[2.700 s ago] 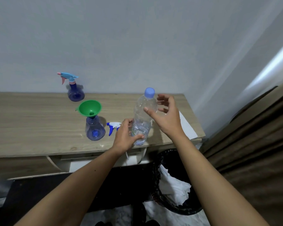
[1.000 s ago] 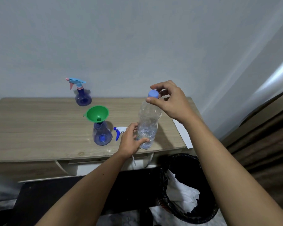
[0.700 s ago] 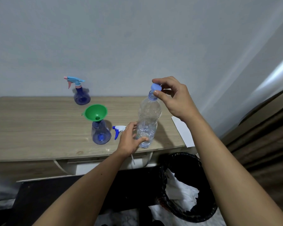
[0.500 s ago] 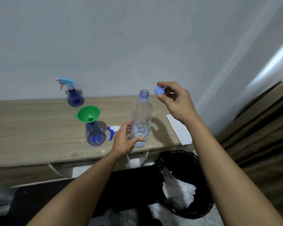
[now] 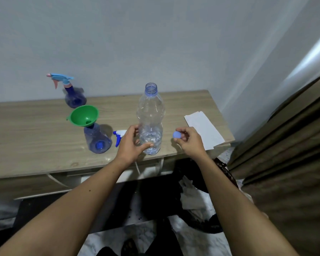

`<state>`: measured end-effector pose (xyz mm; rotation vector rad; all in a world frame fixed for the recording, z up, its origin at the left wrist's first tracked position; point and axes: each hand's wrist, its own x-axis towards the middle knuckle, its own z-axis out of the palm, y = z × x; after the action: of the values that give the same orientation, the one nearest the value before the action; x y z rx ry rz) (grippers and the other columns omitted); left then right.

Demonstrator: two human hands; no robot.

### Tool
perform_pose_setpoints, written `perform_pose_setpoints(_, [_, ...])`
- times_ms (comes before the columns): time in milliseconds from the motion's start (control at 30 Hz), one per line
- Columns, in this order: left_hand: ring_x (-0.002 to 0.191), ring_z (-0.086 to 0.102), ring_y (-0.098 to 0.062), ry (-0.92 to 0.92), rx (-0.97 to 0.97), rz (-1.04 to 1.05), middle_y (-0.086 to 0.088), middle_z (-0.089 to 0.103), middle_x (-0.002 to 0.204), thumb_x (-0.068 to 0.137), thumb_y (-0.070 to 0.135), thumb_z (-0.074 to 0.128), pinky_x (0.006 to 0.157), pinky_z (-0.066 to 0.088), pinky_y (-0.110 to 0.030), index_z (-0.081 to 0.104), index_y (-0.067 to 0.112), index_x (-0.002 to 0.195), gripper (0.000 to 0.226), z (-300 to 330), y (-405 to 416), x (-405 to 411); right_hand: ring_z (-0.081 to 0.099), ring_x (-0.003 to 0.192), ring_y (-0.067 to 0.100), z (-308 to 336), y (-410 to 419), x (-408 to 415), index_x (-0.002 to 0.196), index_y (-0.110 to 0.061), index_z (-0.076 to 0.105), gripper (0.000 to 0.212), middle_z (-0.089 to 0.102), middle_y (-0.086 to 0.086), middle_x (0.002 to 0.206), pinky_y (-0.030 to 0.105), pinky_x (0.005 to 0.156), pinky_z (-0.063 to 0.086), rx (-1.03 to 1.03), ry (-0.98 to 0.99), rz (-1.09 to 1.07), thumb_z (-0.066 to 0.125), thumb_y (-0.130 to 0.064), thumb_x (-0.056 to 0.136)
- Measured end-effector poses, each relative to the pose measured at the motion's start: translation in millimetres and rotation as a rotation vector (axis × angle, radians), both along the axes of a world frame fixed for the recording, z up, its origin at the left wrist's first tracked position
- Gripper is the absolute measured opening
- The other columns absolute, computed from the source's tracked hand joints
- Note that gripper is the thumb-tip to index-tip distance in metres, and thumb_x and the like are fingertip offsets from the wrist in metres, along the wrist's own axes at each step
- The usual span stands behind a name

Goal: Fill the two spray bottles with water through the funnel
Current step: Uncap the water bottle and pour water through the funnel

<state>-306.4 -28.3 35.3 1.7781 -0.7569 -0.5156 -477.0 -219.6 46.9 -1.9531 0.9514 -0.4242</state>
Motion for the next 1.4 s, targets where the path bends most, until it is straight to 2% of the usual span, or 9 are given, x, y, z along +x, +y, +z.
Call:
perform_pose_setpoints(67, [0.125,0.064,-0.018,0.004,0.001,-0.001,-0.001,0.066,0.130,0.073,0.014,0.097,0.104,0.057,-0.032,0.055,0.016,0.139,0.078,1,0,-1,0.058,0.075,0.002,-22,-1,2,0.123,-0.005,0.069,0.035,0.058,0.005,0.101,0.004,0.074,0.048,0.028,0.013,-0.007,0.076,0.003,0.090])
perform_pose_setpoints(167, [0.122,0.065,-0.013,0.008,-0.007,0.000,-0.002,0.066,0.129,0.074,0.012,0.096,0.102,0.057,-0.027,0.055,0.015,0.135,0.073,3,0,-1,0.057,0.078,0.004,-53,-4,5,0.121,-0.005,0.070,0.038,0.057,0.003,0.099,0.025,0.086,0.054,0.002,0.026,0.000,0.079,0.003,0.085])
perform_pose_setpoints(400, [0.115,0.069,-0.016,0.024,-0.011,0.026,-0.002,0.069,0.120,0.073,0.010,0.097,0.104,0.058,-0.042,0.057,0.029,0.122,0.065,3,1,-2,0.064,0.099,0.025,-79,-8,7,0.118,0.000,0.073,0.040,0.065,0.015,0.112,0.035,0.091,0.053,-0.104,0.070,0.039,0.084,0.000,0.079])
perform_pose_setpoints(667, [0.124,0.066,-0.020,0.033,-0.033,0.015,-0.002,0.067,0.130,0.074,0.014,0.096,0.107,0.057,-0.043,0.055,0.025,0.133,0.073,2,0,-4,0.067,0.110,0.021,-52,-6,12,0.127,-0.004,0.068,0.049,0.060,0.009,0.121,0.029,0.095,0.053,-0.053,0.008,0.027,0.083,-0.001,0.081])
perform_pose_setpoints(833, [0.124,0.065,-0.012,0.028,-0.054,0.018,0.006,0.065,0.132,0.076,0.006,0.094,0.105,0.056,-0.031,0.054,0.023,0.135,0.073,4,-1,-10,0.062,0.107,0.018,9,16,24,0.132,-0.014,0.067,0.046,0.064,0.007,0.126,0.004,0.090,0.043,-0.079,-0.239,0.043,0.081,-0.017,0.088])
perform_pose_setpoints(1000, [0.124,0.066,-0.009,0.021,-0.057,0.000,0.005,0.067,0.131,0.076,0.008,0.094,0.107,0.056,-0.033,0.053,0.019,0.138,0.075,5,0,-10,0.058,0.126,0.009,58,51,31,0.142,-0.025,0.056,0.072,0.059,-0.006,0.137,0.019,0.105,0.047,-0.014,-0.377,0.156,0.088,-0.041,0.080])
perform_pose_setpoints(1133, [0.128,0.062,-0.003,0.027,-0.028,-0.021,0.007,0.067,0.138,0.076,0.019,0.096,0.113,0.052,-0.036,0.049,0.019,0.150,0.088,9,2,-10,0.053,0.135,0.002,64,69,38,0.149,-0.028,0.044,0.099,0.056,-0.014,0.143,0.017,0.108,0.045,0.043,-0.326,0.130,0.099,-0.039,0.068])
perform_pose_setpoints(1267, [0.143,0.051,-0.008,-0.030,0.007,0.002,0.005,0.050,0.160,0.076,0.038,0.095,0.118,0.044,-0.028,0.034,0.016,0.163,0.108,9,21,-17,0.056,0.131,0.006,58,78,47,0.147,-0.028,0.044,0.098,0.057,-0.012,0.141,0.034,0.113,0.049,0.024,-0.285,0.049,0.099,-0.038,0.067])
perform_pose_setpoints(1400, [0.110,0.069,-0.010,-0.066,-0.029,0.274,0.000,0.070,0.123,0.077,0.030,0.095,0.097,0.059,-0.032,0.059,0.015,0.140,0.074,0,63,-10,0.058,0.126,0.011,54,80,56,0.141,-0.027,0.046,0.091,0.057,-0.009,0.137,0.042,0.109,0.052,-0.016,-0.252,0.002,0.098,-0.043,0.068])
